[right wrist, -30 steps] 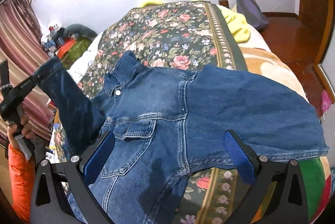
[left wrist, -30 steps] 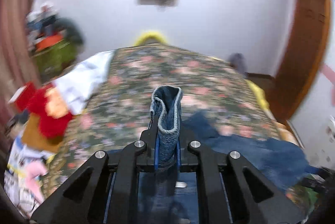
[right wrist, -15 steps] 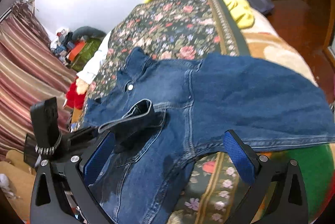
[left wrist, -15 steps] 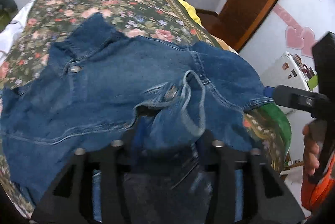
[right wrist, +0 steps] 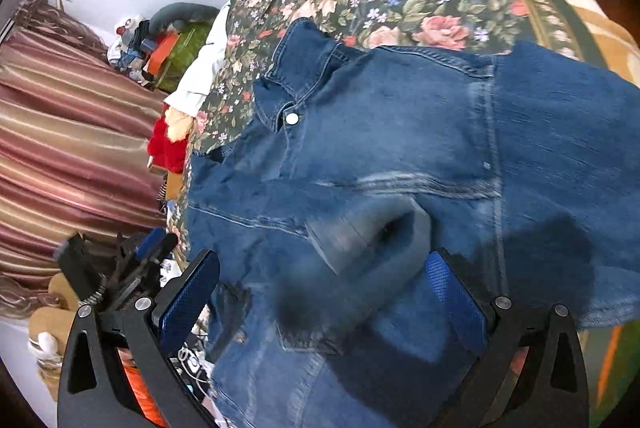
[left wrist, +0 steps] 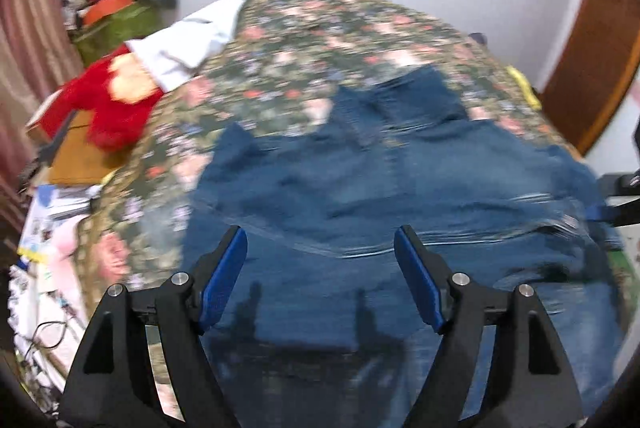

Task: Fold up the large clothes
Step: 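Grasp the other sleeve cuff with the right tool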

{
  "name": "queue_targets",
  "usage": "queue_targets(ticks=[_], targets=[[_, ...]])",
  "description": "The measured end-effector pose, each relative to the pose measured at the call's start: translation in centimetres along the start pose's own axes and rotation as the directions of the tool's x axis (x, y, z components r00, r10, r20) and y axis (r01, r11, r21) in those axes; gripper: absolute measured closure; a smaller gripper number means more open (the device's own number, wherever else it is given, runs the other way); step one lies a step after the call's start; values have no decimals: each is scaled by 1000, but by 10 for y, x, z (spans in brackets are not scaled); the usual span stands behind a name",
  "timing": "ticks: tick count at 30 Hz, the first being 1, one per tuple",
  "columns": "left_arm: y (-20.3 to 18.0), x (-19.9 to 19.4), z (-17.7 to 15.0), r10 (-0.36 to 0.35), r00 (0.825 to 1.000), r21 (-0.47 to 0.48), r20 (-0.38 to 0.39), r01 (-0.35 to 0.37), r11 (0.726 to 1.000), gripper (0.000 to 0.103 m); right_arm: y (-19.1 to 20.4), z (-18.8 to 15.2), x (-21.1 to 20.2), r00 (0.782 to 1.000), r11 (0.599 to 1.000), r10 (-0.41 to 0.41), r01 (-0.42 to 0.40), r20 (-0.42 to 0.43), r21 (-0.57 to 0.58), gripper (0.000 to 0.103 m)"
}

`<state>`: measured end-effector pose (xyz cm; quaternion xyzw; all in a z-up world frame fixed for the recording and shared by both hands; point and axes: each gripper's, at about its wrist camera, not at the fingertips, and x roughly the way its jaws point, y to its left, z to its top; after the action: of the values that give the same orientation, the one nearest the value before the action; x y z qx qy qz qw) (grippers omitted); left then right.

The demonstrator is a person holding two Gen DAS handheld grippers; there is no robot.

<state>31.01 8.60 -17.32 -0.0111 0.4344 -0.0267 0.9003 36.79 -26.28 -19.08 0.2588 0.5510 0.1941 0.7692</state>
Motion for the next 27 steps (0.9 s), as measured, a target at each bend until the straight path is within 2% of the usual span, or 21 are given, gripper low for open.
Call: queue_targets(ticks=[2,4,8,10,12,15,18,19,23,25,26,27], targets=[[23,11,-6,55,998,-44,-26,-56,997,27,1,6,11,1000,1000,10,-10,-29,18,0],[46,22,-11,77,996,-91,-49,-81,993,27,-1,7,24,998,999,-8,10,-64,35,0],[79,38,-24,97,991,-175,-91,-112,978,28,-8,4,43,993,998,-51,55,-110,36,0],[96,51,-32,92,988,-214,-124,-117,970,28,-4,2,45,992,997,-71,72,-108,4,1],[103,58,-37,86,985,-238,-151,-121,964,28,0,3,46,992,996,-90,88,-87,-23,6],[109,59,-34,54,990,-244,-132,-86,966,28,2,9,53,991,992,-118,115,-61,-50,25],[109,55,-10,46,996,-225,-82,-63,972,28,0,20,64,986,985,-165,163,-37,-49,45],[108,56,-1,50,996,-217,-72,-64,974,28,1,23,65,984,983,-175,173,-29,-62,59],[108,75,38,69,996,-186,-57,-78,979,28,11,30,61,988,982,-151,151,5,-110,67],[105,93,56,29,997,-170,-71,-41,985,37,23,32,53,987,975,-156,162,50,-154,69],[102,103,62,27,995,-163,-91,-42,986,51,29,33,48,984,969,-161,172,76,-180,70],[101,114,68,39,992,-157,-118,-58,986,72,37,34,41,981,961,-161,180,105,-209,71]])
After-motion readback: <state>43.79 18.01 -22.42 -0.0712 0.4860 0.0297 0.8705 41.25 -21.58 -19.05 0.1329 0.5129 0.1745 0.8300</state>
